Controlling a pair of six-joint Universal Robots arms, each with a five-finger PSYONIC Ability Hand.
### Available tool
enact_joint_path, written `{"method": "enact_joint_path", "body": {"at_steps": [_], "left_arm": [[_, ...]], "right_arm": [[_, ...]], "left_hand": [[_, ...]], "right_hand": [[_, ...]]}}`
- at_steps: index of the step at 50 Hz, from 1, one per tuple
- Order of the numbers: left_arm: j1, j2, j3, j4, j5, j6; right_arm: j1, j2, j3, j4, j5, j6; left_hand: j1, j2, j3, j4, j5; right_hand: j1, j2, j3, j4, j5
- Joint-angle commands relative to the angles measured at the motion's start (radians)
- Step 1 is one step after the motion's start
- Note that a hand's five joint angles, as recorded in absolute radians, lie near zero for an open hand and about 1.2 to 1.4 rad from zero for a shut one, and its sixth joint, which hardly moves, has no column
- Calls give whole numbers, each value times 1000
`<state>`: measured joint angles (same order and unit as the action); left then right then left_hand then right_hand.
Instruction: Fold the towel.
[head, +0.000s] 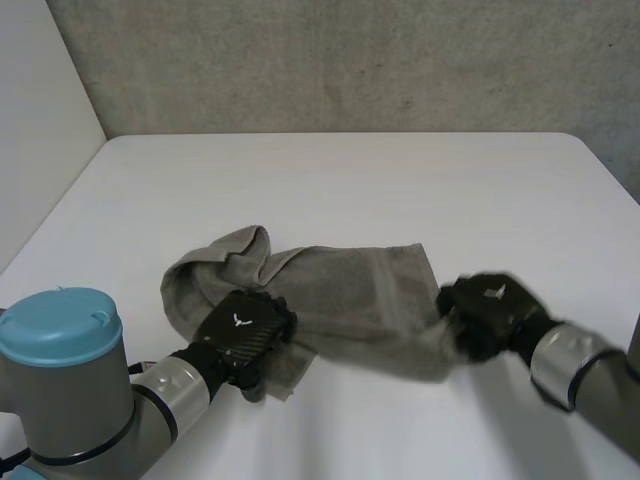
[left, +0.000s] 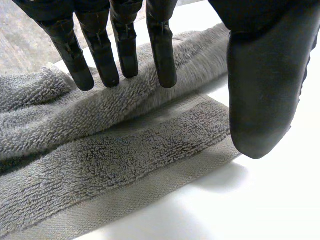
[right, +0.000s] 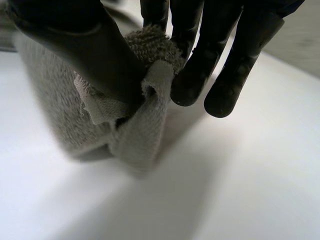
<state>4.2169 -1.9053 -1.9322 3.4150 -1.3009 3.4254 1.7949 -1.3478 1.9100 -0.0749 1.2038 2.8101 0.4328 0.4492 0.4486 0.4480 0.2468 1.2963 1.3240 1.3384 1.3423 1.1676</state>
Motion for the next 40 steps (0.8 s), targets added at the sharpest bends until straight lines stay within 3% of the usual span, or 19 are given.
{"method": "enact_joint_path", "body": {"at_steps": [1,12,23,24,25,26,28,31,40], "left_arm": [[-3,0,-4,1,5,-3],[-12,-12,-4,18,8,-6],[-41,-60,29,35,8,-29],[-49,-64,38,35,9,-47],[-49,-64,38,35,9,-48],[-57,-67,47,35,11,-73],[-66,-69,55,35,17,-104],[-78,-69,70,35,41,-166],[-133,-92,130,33,45,-221]], "right_arm": [[-29,124,-164,-23,160,49],[-29,297,-344,-81,335,77],[-37,306,-342,-86,342,75],[-37,303,-339,-83,344,77],[-37,297,-336,-82,345,77],[-37,297,-336,-82,345,77],[-32,285,-327,-76,345,74],[-34,254,-313,-56,344,75],[-58,144,-244,-31,309,65]], "left_hand": [[-26,-42,-41,-41,-14],[-23,-39,-38,-38,-11],[-2,-18,-18,-17,9],[-2,-18,-18,-17,9],[-2,-18,-18,-17,9],[-2,-18,-18,-17,9],[-2,-18,-18,-17,9],[7,-10,-9,-8,18],[27,11,11,12,39]], "right_hand": [[100,72,58,54,54],[100,72,58,54,54],[100,72,58,54,54],[23,-5,-20,-23,-23],[-298,-326,-340,-344,-344],[-301,-329,-343,-347,-347],[-906,-934,-948,-952,-952],[-1122,-1149,-1164,-1168,-1168],[-1122,-1149,-1164,-1168,-1168]]}}
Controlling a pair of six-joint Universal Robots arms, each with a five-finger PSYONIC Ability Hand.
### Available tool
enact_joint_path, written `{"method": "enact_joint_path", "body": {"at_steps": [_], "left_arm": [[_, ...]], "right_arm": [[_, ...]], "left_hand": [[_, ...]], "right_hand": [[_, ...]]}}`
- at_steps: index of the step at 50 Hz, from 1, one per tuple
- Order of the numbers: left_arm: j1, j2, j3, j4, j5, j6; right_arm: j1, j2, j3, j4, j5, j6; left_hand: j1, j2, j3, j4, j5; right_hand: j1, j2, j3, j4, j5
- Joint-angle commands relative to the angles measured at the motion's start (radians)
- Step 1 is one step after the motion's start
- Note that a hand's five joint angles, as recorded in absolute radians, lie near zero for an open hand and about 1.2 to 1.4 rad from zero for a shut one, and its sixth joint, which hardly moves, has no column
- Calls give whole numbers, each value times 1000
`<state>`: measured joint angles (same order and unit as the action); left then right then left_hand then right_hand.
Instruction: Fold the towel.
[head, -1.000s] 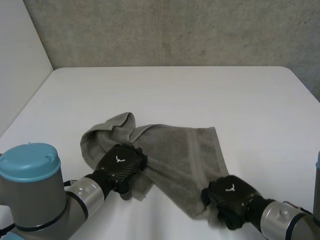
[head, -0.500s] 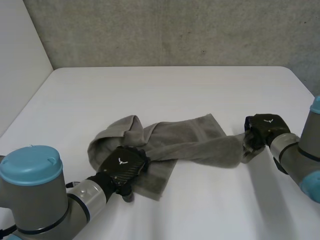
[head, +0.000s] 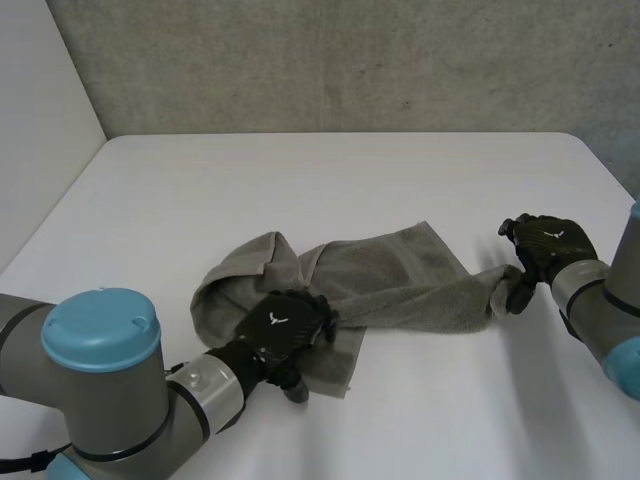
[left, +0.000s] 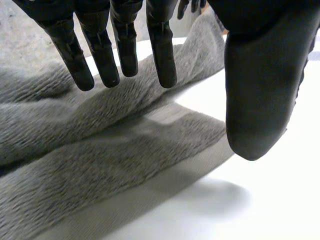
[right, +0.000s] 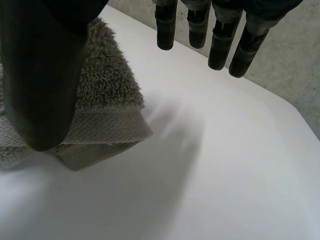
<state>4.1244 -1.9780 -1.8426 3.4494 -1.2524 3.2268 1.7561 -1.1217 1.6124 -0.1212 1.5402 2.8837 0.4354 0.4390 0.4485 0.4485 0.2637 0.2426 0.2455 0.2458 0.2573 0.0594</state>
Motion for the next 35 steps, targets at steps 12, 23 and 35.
{"method": "enact_joint_path", "body": {"at_steps": [12,23,35], "left_arm": [[-90,-131,114,-1,-7,-19],[-110,-168,143,-4,-67,-13],[-113,-183,163,-6,-87,24]], "right_arm": [[-73,-182,214,2,-169,-21],[-76,-184,218,2,-170,-44],[-76,-185,221,-3,-170,-44]], "left_hand": [[254,250,241,241,251],[210,206,197,197,207],[130,127,117,117,128]], "right_hand": [[-68,-71,-71,-83,-59],[-68,-71,-71,-83,-59],[-68,-71,-71,-83,-59]]}}
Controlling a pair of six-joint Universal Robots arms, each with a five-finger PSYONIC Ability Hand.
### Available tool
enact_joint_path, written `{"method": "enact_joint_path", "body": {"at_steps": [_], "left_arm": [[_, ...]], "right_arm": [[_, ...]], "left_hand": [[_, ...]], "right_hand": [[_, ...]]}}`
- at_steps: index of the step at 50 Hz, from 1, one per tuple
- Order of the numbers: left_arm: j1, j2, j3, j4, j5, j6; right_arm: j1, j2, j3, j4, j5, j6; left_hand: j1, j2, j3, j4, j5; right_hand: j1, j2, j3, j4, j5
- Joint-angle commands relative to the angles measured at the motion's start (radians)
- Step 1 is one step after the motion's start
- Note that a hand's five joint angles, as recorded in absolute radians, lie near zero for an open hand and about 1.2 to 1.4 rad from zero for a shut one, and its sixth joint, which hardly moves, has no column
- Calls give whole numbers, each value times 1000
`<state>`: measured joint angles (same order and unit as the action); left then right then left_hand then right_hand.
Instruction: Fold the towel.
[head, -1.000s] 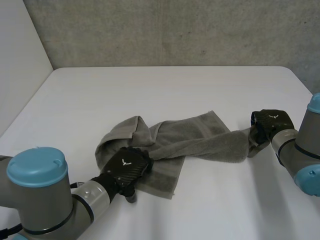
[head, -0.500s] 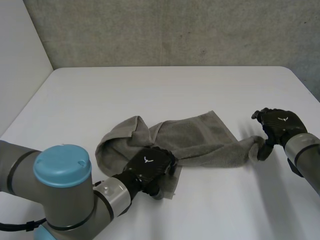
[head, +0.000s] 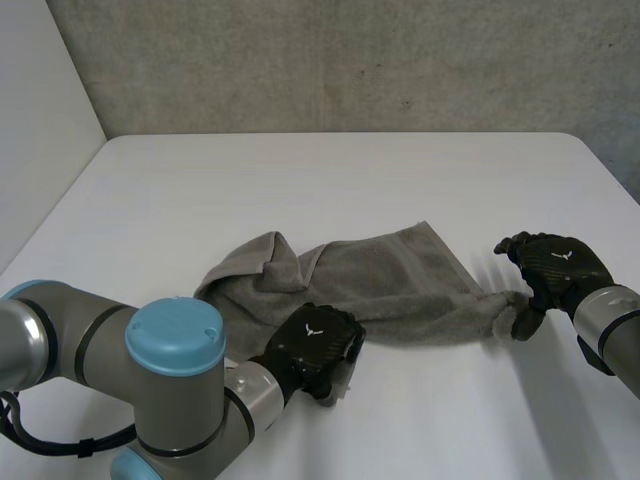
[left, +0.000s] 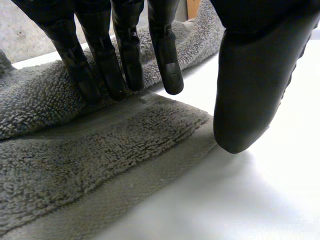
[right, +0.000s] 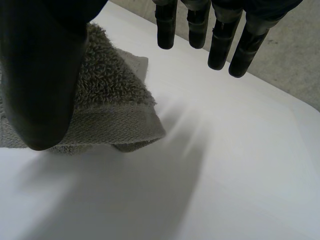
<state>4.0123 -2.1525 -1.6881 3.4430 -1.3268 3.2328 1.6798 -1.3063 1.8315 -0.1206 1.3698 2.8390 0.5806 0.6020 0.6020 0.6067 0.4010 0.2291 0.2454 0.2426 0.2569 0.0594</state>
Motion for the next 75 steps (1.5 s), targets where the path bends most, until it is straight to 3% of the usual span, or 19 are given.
{"method": "enact_joint_path", "body": {"at_steps": [1,16,25,59,70,75], "left_arm": [[-1,-9,10,2,-23,19],[-7,-30,15,5,-38,24],[-7,-30,21,7,-37,24],[-9,-61,71,7,-38,24],[-7,-33,73,2,-55,19],[-6,-3,67,1,-98,19]], "right_arm": [[0,1,3,-4,0,0],[4,-1,11,-7,0,-1],[12,-1,18,-7,0,-1],[14,1,32,-14,2,-30],[14,2,35,-14,2,-30],[14,2,35,-14,2,-35]], "left_hand": [[-9,-30,-30,-35,-4],[26,5,5,0,31],[155,134,134,129,161],[164,143,143,138,169],[800,779,779,774,805],[816,794,794,790,821]], "right_hand": [[-55,-71,-68,-82,-59],[-55,-71,-68,-82,-59],[-55,-71,-68,-82,-59],[-55,-71,-68,-82,-59],[-55,-71,-68,-82,-59],[-55,-71,-68,-82,-59]]}}
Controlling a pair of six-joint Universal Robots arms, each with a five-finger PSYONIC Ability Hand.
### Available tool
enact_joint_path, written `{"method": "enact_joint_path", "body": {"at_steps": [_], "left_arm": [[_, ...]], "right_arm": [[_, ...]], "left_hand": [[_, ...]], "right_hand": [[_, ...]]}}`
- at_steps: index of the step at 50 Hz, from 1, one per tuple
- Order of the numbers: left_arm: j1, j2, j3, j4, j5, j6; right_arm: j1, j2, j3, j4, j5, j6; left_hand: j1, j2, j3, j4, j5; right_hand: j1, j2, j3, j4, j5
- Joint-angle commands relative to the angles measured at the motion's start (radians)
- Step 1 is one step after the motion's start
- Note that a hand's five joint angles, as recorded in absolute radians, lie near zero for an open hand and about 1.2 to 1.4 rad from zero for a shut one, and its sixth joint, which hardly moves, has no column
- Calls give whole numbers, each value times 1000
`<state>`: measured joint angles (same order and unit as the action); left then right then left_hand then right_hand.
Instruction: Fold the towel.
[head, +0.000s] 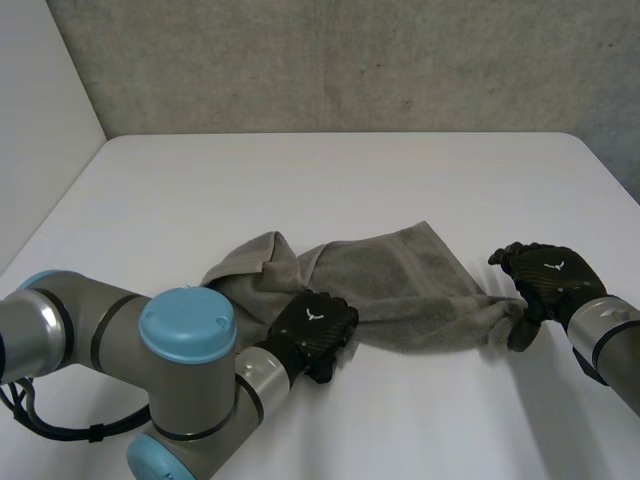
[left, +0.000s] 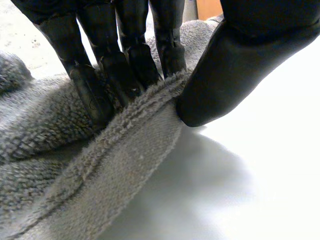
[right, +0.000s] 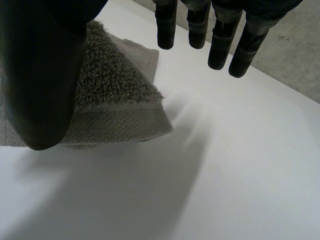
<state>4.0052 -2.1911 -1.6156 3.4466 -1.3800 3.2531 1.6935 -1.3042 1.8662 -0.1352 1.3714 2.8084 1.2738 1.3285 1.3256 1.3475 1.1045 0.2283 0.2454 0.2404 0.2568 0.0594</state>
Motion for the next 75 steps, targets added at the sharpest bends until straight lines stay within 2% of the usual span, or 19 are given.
{"method": "enact_joint_path", "body": {"at_steps": [1,13,17,24,28,30,31,32,36,46,50,57,64,65,66,68,69,73,75], "left_arm": [[3,43,-9,0,-53,-1],[25,86,-18,-9,-59,-10],[81,169,-64,-10,-56,-10],[196,290,-130,-10,-45,-6],[299,369,-168,-10,-33,-6],[337,381,-179,-10,-19,-7],[337,381,-179,-10,-19,-7],[382,390,-190,-10,5,-9],[477,407,-205,-15,70,-26],[620,412,-199,-21,157,-165],[666,413,-191,-21,193,-206],[699,412,-187,-20,223,-231],[718,407,-187,-14,226,-231],[725,404,-187,-12,226,-231],[736,404,-185,-12,226,-231],[745,402,-185,-11,226,-231],[755,402,-185,-9,226,-231],[768,398,-185,-4,228,-231],[779,396,-185,-3,228,-231]], "right_arm": [[0,0,2,0,1,-9],[-2,-1,2,2,2,-20],[-3,-3,-13,8,-8,-23],[-18,-37,-16,28,-164,-181],[-20,-26,-22,37,-210,-202],[-41,23,-35,49,-230,-208],[-41,23,-35,49,-230,-208],[-43,49,-45,54,-229,-211],[-49,75,-82,71,-219,-191],[-80,86,-212,45,-91,183],[-75,88,-213,17,-83,201],[-72,94,-217,-26,32,200],[-72,134,-245,-17,40,195],[-72,147,-252,-14,38,192],[-72,148,-252,-14,38,192],[-72,181,-271,5,35,183],[-72,181,-271,5,35,183],[-72,255,-321,52,38,120],[-74,276,-332,77,38,82]], "left_hand": [[122,68,71,49,117],[122,68,71,49,117],[122,68,71,49,117],[122,68,71,49,117],[122,68,71,49,117],[122,68,71,49,117],[122,68,71,49,117],[122,68,71,49,117],[122,68,71,49,117],[122,68,71,49,117],[122,68,71,49,117],[122,68,71,49,117],[122,68,71,49,117],[122,68,71,49,117],[122,68,71,49,117],[122,68,71,49,117],[122,68,71,49,117],[122,68,71,49,117],[122,68,71,49,117]], "right_hand": [[-54,-71,-66,-82,-59],[-54,-71,-66,-82,-59],[-54,-71,-66,-82,-59],[-42,-59,-54,-70,-47],[288,271,276,260,283],[904,887,892,876,899],[908,891,896,879,902],[1158,1141,1146,1129,1152],[1168,1151,1156,1139,1162],[1168,1151,1156,1139,1162],[1168,1151,1156,1139,1162],[1168,1151,1156,1139,1162],[1168,1151,1156,1139,1162],[936,919,924,908,931],[934,917,922,906,929],[449,432,437,420,443],[447,430,435,418,441],[-36,-53,-48,-65,-42],[-54,-71,-66,-82,-59]]}}
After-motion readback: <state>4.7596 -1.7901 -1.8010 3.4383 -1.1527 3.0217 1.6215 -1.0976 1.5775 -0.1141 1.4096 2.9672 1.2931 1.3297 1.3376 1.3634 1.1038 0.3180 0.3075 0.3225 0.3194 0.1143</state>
